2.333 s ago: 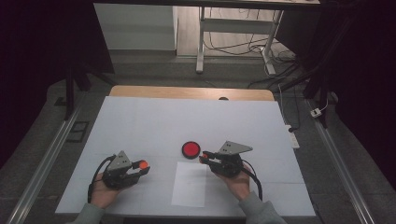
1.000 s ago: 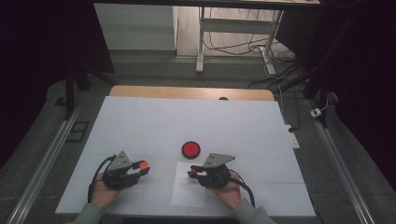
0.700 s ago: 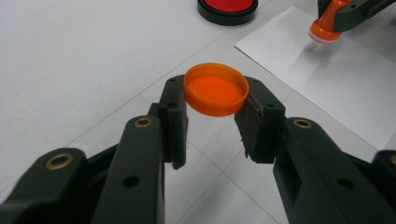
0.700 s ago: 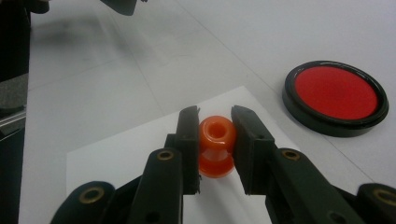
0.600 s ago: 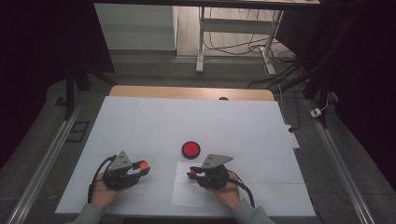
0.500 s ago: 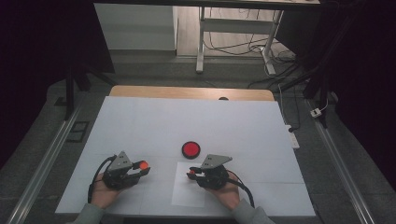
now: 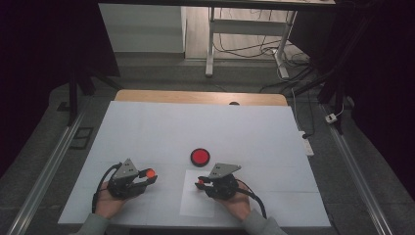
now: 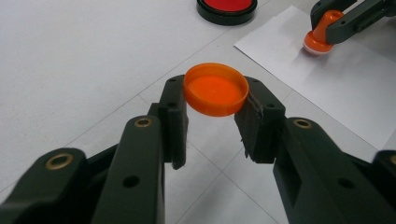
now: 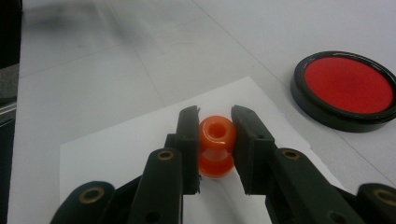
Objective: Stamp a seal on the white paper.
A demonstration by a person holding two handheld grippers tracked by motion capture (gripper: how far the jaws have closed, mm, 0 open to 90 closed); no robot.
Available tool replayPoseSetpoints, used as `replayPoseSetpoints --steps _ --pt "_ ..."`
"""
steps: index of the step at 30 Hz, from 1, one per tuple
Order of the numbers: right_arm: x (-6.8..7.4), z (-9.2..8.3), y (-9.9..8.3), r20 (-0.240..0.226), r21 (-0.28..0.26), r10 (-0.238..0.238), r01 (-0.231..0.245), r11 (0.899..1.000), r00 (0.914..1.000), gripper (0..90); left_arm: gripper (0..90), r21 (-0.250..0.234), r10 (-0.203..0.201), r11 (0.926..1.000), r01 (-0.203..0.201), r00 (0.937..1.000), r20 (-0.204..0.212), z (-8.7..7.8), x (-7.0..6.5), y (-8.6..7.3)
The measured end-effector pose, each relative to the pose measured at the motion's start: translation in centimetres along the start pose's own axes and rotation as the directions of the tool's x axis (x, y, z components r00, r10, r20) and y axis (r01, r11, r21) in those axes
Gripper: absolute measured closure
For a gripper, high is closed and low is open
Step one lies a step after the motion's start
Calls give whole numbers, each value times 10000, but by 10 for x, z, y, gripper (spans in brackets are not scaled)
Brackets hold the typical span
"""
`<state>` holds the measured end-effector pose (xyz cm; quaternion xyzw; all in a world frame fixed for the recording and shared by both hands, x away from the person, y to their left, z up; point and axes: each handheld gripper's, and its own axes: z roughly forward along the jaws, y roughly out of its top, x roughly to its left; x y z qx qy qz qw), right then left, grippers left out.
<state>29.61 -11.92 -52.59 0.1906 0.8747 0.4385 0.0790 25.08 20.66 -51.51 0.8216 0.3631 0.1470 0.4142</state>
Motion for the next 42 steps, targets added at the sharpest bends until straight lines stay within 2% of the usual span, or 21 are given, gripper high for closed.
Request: replayPoseSetpoints --steps 21,28,34,42 --pt "3 5 -3 74 196 -241 239 9995 9997 722 636 28 16 10000 -16 10000 -8 0 0 0" --pt "5 5 -3 214 229 -262 257 9994 9994 725 635 35 23 10000 -23 10000 -21 1 -1 0" --pt "9 5 -3 471 290 -517 504 9983 9976 727 635 42 15 10000 -15 10000 -27 1 -2 0" --pt "9 5 -5 506 188 -549 540 9984 9972 727 635 65 24 10000 -24 10000 -36 1 -2 0"
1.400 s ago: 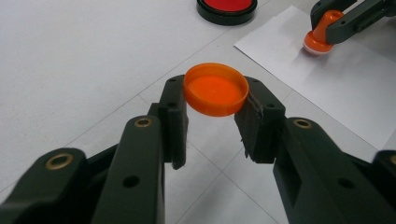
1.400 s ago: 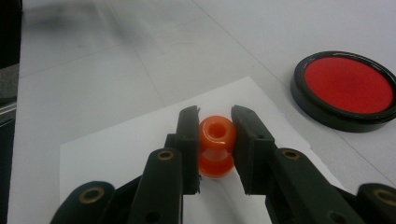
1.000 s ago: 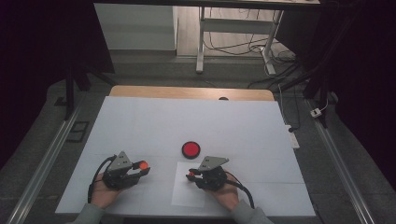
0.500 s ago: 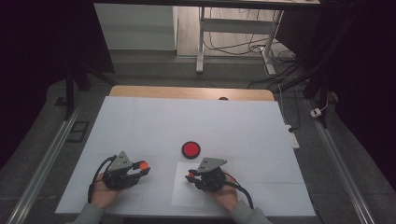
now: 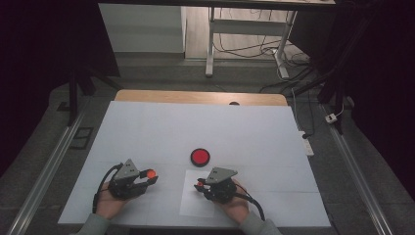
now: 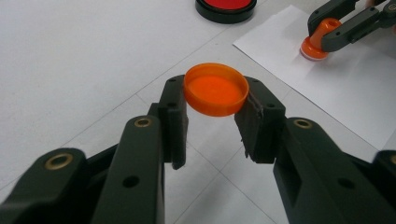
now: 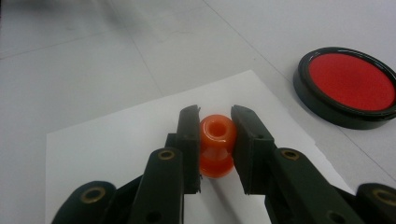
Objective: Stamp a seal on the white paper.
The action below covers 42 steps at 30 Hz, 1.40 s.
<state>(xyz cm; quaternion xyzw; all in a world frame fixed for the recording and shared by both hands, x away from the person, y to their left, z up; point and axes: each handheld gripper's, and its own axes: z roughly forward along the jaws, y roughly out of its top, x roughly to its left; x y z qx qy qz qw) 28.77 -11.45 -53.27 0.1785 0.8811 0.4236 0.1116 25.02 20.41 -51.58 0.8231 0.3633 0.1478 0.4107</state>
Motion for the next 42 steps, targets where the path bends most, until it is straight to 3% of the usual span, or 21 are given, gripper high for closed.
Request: replayPoseSetpoints --steps 42 --pt "-1 0 -4 -158 -316 -7 2 9995 9999 729 635 -32 -23 10000 23 10000 -24 0 -1 0"
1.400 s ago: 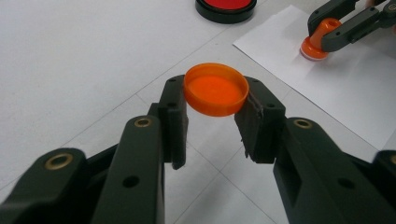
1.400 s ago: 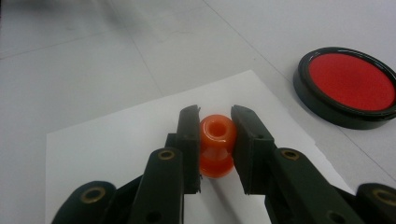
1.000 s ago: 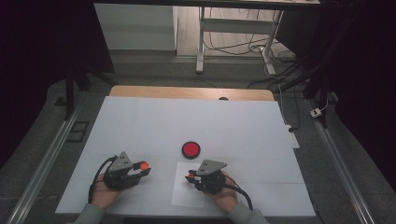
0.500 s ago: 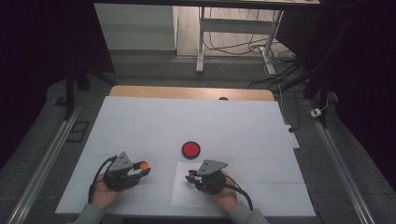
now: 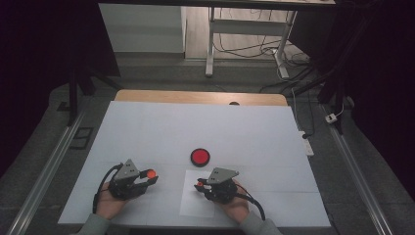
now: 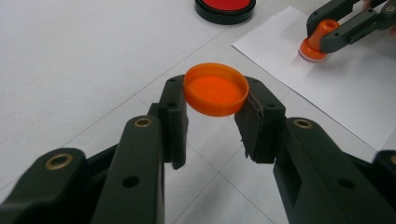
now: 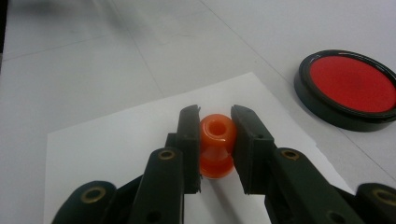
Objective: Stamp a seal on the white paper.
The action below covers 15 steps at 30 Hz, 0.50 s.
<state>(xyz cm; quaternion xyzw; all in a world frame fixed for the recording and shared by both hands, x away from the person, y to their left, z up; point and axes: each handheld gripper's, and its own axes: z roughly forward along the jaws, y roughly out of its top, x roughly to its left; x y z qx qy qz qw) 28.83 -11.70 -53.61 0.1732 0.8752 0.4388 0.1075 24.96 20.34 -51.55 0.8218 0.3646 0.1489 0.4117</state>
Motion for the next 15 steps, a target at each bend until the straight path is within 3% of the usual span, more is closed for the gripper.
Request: replayPoseSetpoints --steps 12,15 --pt "1 0 1 92 44 39 -39 10000 10000 726 634 -5 -2 10000 2 10000 5 0 1 0" --pt "-3 -2 2 -48 -136 361 -362 9993 9993 725 635 -19 8 10000 -8 10000 16 0 1 0"
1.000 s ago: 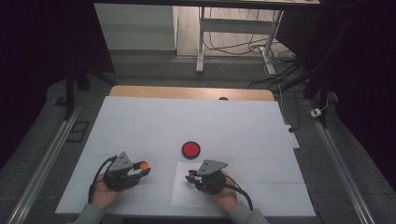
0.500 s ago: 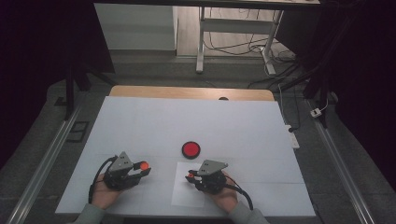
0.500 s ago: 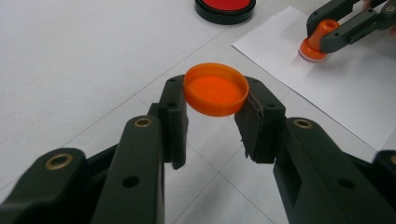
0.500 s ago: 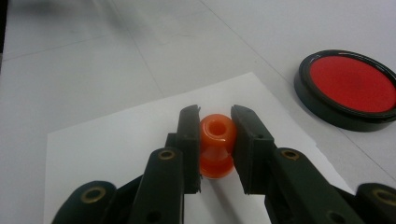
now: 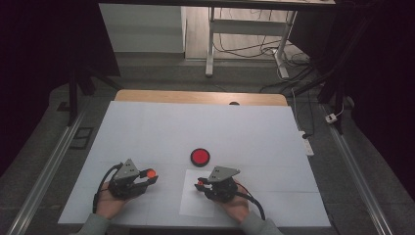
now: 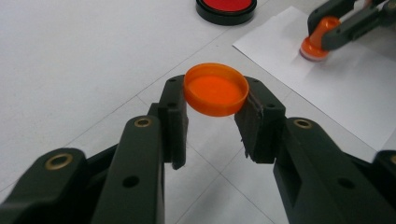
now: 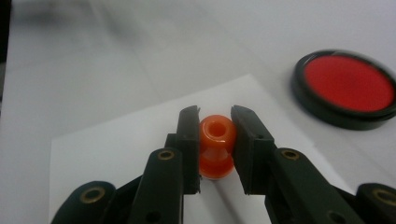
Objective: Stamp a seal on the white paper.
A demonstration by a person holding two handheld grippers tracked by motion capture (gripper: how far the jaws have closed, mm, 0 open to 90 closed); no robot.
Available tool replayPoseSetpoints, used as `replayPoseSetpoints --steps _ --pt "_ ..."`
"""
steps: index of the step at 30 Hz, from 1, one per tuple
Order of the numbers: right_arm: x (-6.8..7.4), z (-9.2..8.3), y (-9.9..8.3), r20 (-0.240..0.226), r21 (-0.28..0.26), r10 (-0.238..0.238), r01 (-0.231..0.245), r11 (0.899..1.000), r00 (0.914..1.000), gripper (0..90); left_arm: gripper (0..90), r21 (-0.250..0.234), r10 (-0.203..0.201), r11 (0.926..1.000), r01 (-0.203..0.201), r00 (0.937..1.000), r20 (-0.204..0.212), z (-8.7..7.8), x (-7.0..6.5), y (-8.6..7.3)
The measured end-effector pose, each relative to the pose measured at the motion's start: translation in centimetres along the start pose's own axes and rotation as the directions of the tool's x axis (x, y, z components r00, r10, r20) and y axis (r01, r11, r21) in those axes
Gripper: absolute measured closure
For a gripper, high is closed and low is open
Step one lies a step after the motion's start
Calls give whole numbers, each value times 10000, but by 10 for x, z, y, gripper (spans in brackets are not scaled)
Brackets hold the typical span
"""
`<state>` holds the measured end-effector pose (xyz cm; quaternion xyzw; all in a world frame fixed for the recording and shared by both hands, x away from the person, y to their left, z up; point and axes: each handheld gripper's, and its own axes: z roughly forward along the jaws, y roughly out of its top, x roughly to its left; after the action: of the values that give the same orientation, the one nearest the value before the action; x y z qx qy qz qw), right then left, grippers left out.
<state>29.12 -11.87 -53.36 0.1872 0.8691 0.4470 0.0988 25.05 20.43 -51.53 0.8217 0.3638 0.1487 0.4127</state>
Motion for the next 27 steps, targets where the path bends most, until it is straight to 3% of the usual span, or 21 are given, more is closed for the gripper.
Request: replayPoseSetpoints --steps 4,9,27 --pt "-7 -16 8 104 -974 302 -291 9948 9995 724 635 -1 13 10000 -13 10000 9 0 1 0" --pt "-17 -25 8 243 -1372 886 -845 9869 9958 724 634 -13 20 10000 -20 10000 12 0 0 0" --pt "-23 -29 8 397 -1258 1042 -984 9872 9938 722 632 2 58 10000 -58 10000 10 0 1 0"
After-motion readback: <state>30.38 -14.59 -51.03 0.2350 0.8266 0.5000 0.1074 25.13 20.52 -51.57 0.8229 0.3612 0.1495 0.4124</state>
